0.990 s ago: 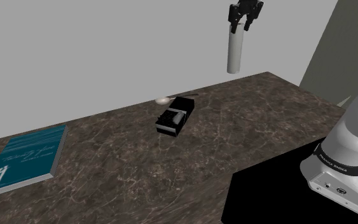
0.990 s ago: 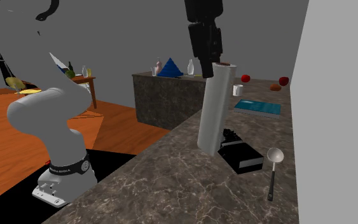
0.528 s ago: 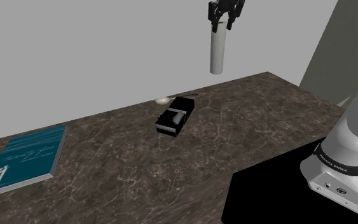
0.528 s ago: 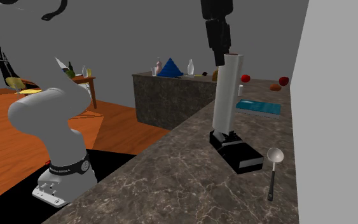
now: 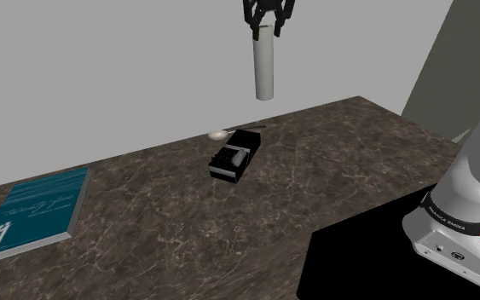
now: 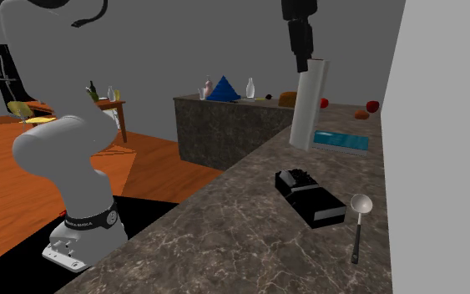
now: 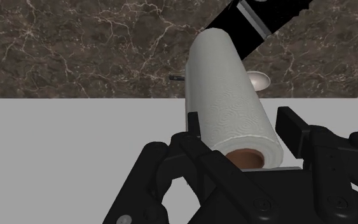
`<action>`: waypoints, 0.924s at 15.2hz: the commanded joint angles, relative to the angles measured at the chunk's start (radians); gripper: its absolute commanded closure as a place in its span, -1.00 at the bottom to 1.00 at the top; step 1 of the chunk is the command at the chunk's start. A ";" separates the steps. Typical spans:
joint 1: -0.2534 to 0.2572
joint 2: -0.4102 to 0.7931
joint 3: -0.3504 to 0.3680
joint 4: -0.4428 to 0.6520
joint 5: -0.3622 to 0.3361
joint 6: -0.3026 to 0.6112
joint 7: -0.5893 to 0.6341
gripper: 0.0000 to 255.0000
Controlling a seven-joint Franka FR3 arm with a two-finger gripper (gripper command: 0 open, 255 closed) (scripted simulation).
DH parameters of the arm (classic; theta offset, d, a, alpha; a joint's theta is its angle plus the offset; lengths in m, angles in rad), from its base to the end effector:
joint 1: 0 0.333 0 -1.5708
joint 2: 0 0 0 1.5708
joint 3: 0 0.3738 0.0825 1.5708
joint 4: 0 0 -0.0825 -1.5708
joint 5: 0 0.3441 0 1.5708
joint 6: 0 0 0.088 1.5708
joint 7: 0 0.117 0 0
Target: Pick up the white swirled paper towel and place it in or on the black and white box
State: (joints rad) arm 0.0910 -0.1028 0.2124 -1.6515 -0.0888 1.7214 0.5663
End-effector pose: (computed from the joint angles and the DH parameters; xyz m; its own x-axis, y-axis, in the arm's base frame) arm 0.4715 0.1459 0.7026 0.9476 -0.2481 0.2015 -0.2538 -0.9673 0.0025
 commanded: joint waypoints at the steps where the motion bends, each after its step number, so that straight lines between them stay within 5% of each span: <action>1: 0.020 0.050 0.029 0.066 -0.016 -0.021 0.049 1.00; 8: 0.115 0.280 0.107 0.396 -0.109 -0.151 0.193 1.00; 14: 0.103 0.240 0.102 0.259 -0.095 -0.053 0.199 1.00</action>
State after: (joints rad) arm 0.1962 0.1429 0.3147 -1.3730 -0.1856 1.6542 0.7644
